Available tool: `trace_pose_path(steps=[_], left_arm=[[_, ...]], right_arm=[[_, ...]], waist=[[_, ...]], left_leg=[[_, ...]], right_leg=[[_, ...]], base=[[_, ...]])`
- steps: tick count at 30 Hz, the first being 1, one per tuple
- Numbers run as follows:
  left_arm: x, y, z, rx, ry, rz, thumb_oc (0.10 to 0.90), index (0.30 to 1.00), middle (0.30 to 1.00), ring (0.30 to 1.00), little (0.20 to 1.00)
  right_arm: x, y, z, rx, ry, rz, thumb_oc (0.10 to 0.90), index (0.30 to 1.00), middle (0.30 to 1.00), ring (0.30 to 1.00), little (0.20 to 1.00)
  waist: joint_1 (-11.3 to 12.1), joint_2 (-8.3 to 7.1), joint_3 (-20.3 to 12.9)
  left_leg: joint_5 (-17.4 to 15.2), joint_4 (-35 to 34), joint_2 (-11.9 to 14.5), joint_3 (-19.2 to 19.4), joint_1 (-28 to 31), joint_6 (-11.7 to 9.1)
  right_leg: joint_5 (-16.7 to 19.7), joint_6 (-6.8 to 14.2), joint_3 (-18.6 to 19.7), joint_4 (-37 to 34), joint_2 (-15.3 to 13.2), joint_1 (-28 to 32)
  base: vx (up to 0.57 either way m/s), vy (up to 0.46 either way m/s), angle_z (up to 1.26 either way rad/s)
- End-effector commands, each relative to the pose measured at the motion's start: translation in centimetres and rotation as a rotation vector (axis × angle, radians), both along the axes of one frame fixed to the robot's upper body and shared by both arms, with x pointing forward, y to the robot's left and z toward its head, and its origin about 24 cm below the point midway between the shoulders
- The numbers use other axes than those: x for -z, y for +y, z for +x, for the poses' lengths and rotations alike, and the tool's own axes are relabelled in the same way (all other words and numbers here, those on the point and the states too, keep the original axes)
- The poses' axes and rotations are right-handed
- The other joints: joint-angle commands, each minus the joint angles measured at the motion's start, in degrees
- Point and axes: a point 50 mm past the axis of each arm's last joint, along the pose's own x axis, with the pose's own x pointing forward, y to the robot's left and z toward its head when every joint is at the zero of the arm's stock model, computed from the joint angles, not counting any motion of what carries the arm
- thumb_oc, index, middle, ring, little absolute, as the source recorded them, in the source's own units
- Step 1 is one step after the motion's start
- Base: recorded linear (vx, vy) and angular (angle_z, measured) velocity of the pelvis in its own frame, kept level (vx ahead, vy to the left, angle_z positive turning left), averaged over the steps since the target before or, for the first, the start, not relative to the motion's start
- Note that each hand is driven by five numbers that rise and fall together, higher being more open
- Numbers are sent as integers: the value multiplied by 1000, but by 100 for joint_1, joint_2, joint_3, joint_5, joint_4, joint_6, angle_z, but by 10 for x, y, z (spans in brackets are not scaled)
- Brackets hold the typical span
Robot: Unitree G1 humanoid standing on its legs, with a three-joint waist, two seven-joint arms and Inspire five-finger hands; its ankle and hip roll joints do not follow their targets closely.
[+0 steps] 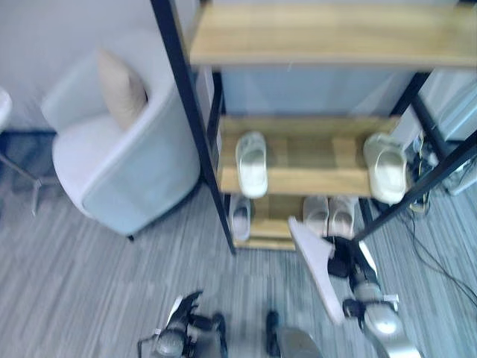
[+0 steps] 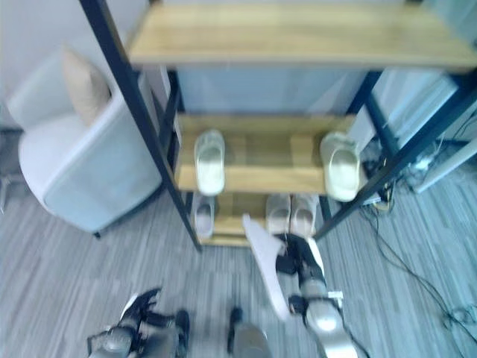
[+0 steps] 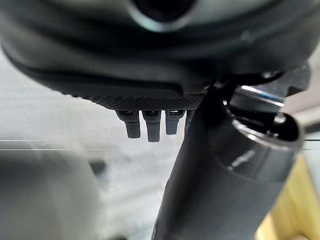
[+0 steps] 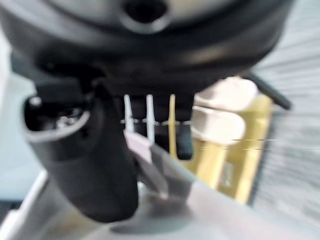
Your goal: Arrange the slippers neatly on the shoe rack.
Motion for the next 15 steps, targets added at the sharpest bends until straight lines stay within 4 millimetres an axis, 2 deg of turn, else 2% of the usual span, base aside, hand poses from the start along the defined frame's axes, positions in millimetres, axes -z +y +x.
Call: trace_pose_path(steps=[1, 2, 3, 4, 5, 6, 7, 8, 10, 13, 15], left_arm=[[-37, -3, 33, -27, -261, -50, 800, 900, 900, 900, 900], [-50, -5, 44, -29, -318, -85, 800, 900, 900, 900, 900], [-50, -5, 44, -30, -319, -86, 800, 900, 900, 900, 900], [-72, -5, 61, -13, -423, -82, 800, 900, 900, 900, 900], [-72, -5, 61, -14, -423, -81, 800, 900, 900, 900, 900], [-97, -9, 77, 7, -538, -77, 800, 900, 900, 900, 900], [-97, -8, 77, 6, -538, -77, 800, 900, 900, 900, 900], [-127, -10, 91, 39, -678, -33, 800, 900, 900, 900, 900], [-161, -7, 102, 47, -834, 18, 800, 900, 900, 900, 900], [-197, 2, 114, 1, -994, 90, 800, 900, 900, 900, 900], [-221, 6, 121, -44, -1090, 116, 800, 900, 900, 900, 900]], right_arm=[[-72, 22, 33, -83, -348, -44, 400, 300, 300, 300, 300], [-84, 30, 45, -120, -381, -64, 400, 300, 300, 300, 300], [-84, 30, 45, -121, -382, -64, 400, 300, 300, 300, 300], [-103, 41, 61, -164, -416, -148, 400, 300, 300, 300, 300], [-103, 41, 62, -164, -416, -148, 400, 300, 300, 300, 300], [-125, 47, 72, -156, -490, -253, 400, 300, 300, 300, 300], [-125, 47, 72, -157, -491, -254, 400, 300, 300, 300, 300], [-145, 45, 81, -99, -565, -293, 400, 300, 300, 300, 300], [-177, 38, 87, -28, -670, -332, 400, 300, 300, 300, 300], [-221, 30, 102, 47, -762, -365, 400, 300, 300, 300, 300], [-246, 32, 107, 66, -809, -394, 400, 300, 300, 300, 300]], waist=[[165, 99, -9], [221, 106, 84], [216, 105, 63], [290, 138, 166], [290, 138, 130], [346, 170, 187], [349, 168, 138], [429, 219, 125], [503, 262, 139], [609, 281, 62], [631, 308, 62]], left_leg=[[-1138, 1452, 235, -118, -434, 77], [-1339, 1978, 180, -121, -875, 138], [-1354, 2011, 180, -122, -921, 139], [-1577, 2757, 159, -65, -1649, 210], [-1593, 2794, 160, -65, -1710, 211], [-2031, 3618, 157, -46, -2400, 263], [-2057, 3672, 163, -43, -2481, 264], [-2301, 4424, 160, -108, -3283, 369], [-2540, 5159, 131, -184, -3982, 454], [-2896, 6376, 61, -274, -5040, 532], [-3121, 7120, 17, -320, -5604, 541]], right_leg=[[-1070, 314, 132, 1028, -196, -186], [-1232, 290, 196, 1503, -207, -662], [-1246, 291, 199, 1535, -210, -707], [-1433, 220, 285, 2225, -245, -1474], [-1447, 220, 290, 2261, -247, -1535], [-1810, 190, 465, 2983, -264, -2243], [-1832, 190, 474, 3034, -262, -2327], [-2043, 127, 594, 3782, -295, -3110], [-2250, 72, 690, 4488, -327, -3787], [-2537, -6, 807, 5662, -343, -4815], [-2734, -47, 861, 6409, -345, -5367]], base=[[-249, 104, -1], [-163, 63, -15], [-271, 77, -35], [-175, 49, -19], [-225, 87, -4], [-43, 42, 7], [-135, 89, -8], [-121, 63, -13], [-129, 46, -16], [-25, 34, -1], [56, 39, -5]])
